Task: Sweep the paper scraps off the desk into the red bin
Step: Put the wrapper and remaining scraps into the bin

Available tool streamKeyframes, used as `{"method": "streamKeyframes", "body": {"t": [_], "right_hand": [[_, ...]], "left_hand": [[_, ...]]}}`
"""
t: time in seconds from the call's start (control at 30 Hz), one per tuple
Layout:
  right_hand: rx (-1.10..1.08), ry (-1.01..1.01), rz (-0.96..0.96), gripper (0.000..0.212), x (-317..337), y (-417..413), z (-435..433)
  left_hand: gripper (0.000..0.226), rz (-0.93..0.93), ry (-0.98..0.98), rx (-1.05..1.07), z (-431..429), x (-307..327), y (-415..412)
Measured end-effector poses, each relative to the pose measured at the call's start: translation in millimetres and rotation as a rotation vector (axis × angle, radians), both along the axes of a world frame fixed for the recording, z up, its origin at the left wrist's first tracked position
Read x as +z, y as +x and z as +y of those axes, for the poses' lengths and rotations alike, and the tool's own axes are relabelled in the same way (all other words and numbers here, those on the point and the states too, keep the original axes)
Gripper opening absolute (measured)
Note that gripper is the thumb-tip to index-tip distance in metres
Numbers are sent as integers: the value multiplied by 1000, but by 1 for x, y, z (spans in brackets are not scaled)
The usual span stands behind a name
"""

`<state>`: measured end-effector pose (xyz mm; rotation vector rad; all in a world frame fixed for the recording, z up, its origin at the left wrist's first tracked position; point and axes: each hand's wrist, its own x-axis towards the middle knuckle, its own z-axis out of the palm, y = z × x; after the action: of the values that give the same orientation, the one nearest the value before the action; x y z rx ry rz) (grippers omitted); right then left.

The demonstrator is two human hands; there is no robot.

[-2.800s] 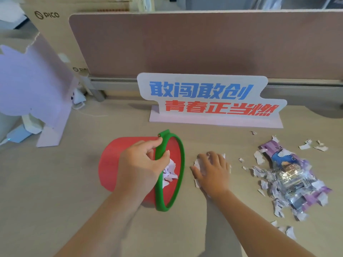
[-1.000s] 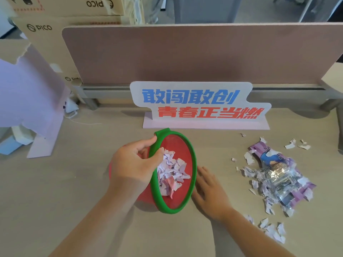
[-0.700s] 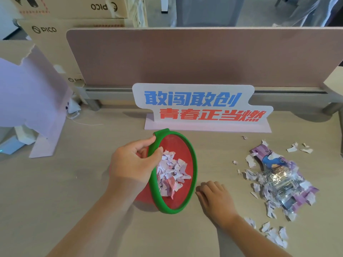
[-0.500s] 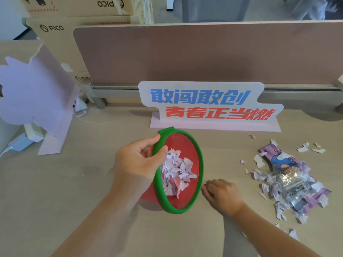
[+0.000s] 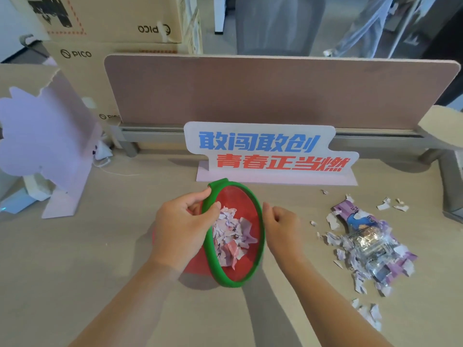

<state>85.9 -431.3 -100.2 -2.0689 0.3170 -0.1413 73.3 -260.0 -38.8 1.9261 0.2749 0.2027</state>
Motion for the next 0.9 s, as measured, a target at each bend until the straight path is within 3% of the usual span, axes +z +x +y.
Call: {"method": "streamKeyframes", "body": {"t": [0.17,0.27,0.4,0.5,0.57,0.73,0.9], "right_hand": [[365,-209,-56,44,36,6,46],[412,-277,-165,41,41,-9,46],[-2,-119,-326,28,33,-48,7],[-396,-87,-238,14,10,-91,-38],[-549,-81,-81,7,-13,-122,-63],[-675,-176,278,65,-66,-181,-100],[-548,-296,440,84,-104,-183,-114]], "left_hand": [[26,-3,-22,-57,-7,3,-8],[30,-12,-107,-79,-10,8,-8],[31,-6,-169,-171,-18,14,-13],[33,-11,-89,-241,-24,8,-14],[33,-38,-26,-296,-32,5,-17],[36,-146,130,-451,-54,3,-24],[36,-174,174,-503,-69,2,-28]]}}
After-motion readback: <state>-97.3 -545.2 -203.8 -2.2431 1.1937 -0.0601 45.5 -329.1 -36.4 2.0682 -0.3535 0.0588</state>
